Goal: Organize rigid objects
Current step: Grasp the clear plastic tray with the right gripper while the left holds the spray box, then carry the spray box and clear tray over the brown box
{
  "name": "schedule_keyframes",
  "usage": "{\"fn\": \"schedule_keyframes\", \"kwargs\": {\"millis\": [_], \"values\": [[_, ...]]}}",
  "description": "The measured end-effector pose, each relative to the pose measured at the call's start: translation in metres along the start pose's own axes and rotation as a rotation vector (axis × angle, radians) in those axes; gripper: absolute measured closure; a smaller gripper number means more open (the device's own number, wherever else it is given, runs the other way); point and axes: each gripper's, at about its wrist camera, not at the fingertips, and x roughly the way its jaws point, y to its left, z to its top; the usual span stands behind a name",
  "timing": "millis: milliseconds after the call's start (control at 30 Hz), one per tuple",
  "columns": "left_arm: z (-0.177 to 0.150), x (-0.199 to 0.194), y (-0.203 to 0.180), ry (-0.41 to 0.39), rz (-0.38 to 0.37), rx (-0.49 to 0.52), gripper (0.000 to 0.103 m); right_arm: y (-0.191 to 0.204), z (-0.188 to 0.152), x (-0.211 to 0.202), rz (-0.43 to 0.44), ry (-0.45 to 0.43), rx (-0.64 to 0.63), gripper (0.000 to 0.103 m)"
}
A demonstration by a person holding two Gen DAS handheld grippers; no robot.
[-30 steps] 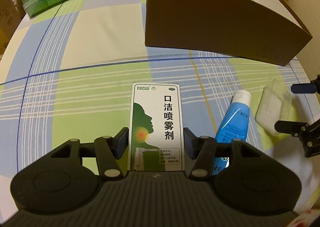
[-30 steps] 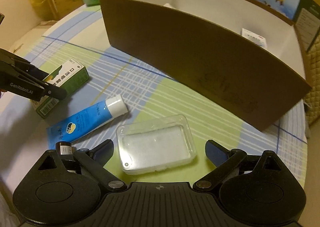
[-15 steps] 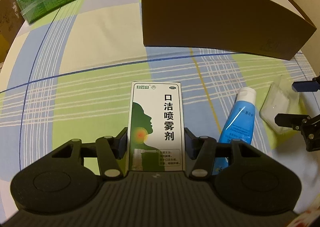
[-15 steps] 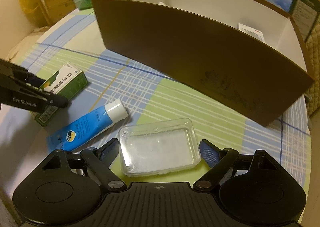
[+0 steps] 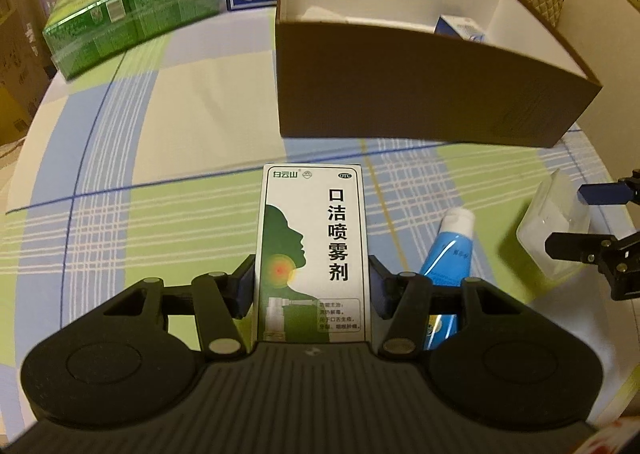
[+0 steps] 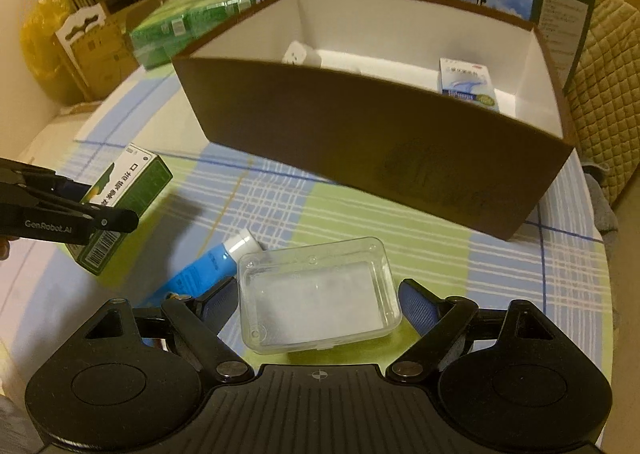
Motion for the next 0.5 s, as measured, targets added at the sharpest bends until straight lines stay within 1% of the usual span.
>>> {"fn": "schedule_keyframes", "kwargs": {"millis": [267, 500], "values": [[0.015, -0.031, -0.006, -0.066, -0.021, 0.009, 0.052, 0.004, 0.012, -0.029, 0.022, -0.078, 0.009, 0.02], [0.044, -0.06, -0.015, -0.151, -0.048, 0.048, 0.052, 0.006, 0.033, -0.055, 0.044, -0.164, 0.004, 0.02]]}}
